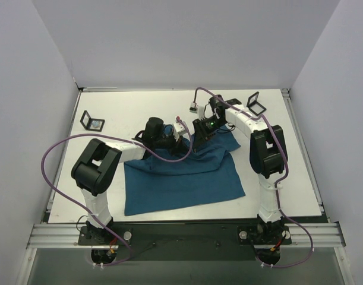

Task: Remove the brooch from the garment
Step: Pass from the left arm to the right

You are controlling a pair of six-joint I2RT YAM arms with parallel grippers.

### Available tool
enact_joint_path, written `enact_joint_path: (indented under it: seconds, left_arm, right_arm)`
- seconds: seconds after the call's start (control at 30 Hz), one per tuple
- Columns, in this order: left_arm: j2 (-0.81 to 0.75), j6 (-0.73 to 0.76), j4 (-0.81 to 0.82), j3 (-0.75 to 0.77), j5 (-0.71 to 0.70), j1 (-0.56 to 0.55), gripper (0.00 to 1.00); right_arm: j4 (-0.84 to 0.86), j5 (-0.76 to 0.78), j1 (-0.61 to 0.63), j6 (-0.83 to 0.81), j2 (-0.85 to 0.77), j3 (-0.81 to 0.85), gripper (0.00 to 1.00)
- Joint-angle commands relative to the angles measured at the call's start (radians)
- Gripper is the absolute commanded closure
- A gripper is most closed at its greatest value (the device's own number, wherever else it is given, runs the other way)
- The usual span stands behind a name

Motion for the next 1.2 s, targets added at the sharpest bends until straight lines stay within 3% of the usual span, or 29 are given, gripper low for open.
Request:
enact_joint_path:
  seconds: [0.0,0.17,0.4,0.43,0.5,0.77,1.0,1.07,1.1,1.17]
  left_arm:
    - [0.000,-0.008,0.012,0.030,0.033,0.004,1.00]
    - [0.000,-0.010,0.009,0.034,0.026,0.004,1.00]
    - [-0.002,-0.015,-0.012,0.050,0.009,0.002,0.98]
    - [-0.005,-0.016,-0.026,0.055,0.007,0.002,0.90]
    - [-0.011,-0.015,-0.037,0.069,-0.004,0.002,0.86]
    - [-0.052,-0.011,-0.106,0.119,-0.028,0.000,0.49]
    - [-0.095,-0.011,-0.126,0.123,-0.019,-0.007,0.33]
    - [-0.106,-0.011,-0.136,0.129,-0.016,-0.012,0.28]
    - [-0.115,-0.011,-0.143,0.133,-0.014,-0.015,0.21]
    - [-0.120,-0.015,-0.150,0.136,-0.004,-0.021,0.18]
  right_arm:
    - [-0.033,0.043,-0.004,-0.007,-0.005,0.034,0.88]
    - [-0.036,0.116,0.007,-0.006,-0.006,0.037,0.99]
    - [-0.045,0.131,0.007,-0.007,-0.026,0.046,1.00]
    - [-0.056,0.131,0.009,-0.007,-0.032,0.051,1.00]
    - [-0.070,0.129,0.010,-0.009,-0.038,0.066,1.00]
    - [-0.186,0.149,0.032,-0.044,-0.075,0.145,1.00]
    - [-0.303,0.180,0.038,-0.078,-0.086,0.233,1.00]
    - [-0.375,0.213,0.044,-0.088,-0.080,0.290,1.00]
    - [-0.430,0.227,0.045,-0.101,-0.071,0.309,1.00]
    - [-0.487,0.268,0.052,-0.117,-0.060,0.367,1.00]
